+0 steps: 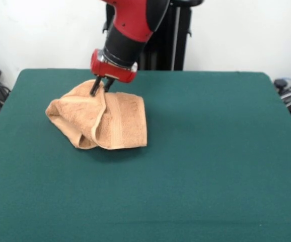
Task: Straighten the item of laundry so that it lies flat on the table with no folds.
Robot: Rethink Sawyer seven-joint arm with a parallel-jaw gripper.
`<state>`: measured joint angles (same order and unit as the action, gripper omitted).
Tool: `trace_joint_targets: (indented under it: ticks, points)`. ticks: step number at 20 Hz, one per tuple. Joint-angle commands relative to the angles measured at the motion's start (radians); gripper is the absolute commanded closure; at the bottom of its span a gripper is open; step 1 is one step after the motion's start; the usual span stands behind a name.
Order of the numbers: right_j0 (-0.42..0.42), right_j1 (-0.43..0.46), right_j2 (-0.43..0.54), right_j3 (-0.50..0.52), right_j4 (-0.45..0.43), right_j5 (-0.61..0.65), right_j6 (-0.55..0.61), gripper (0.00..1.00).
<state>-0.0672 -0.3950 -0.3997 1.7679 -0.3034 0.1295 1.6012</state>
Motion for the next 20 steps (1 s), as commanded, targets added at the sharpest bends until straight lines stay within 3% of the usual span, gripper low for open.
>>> trace_joint_targets:
  ticks: [1, 20]
  points:
    - [0.000, -0.005, 0.133, 0.101, -0.022, -0.062, 0.147, 1.00]
    - [0.034, 0.020, 0.099, 0.104, 0.012, -0.089, 0.173, 1.00]
